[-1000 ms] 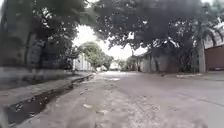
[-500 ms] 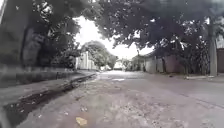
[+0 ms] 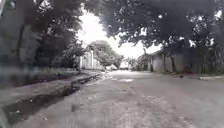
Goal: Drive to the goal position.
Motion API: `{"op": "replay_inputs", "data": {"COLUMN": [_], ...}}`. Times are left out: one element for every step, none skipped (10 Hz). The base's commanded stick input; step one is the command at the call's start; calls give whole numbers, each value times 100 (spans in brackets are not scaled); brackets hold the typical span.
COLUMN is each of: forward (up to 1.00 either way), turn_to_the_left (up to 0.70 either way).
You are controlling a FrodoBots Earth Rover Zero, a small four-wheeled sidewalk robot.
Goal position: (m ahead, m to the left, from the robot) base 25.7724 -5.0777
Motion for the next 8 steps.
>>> {"op": "replay_inputs", "data": {"forward": [100, 100, 100, 100, 100, 100, 100, 100], "turn_to_the_left": [-30, -4, 0, 0, 0, 0, 0, 0]}}
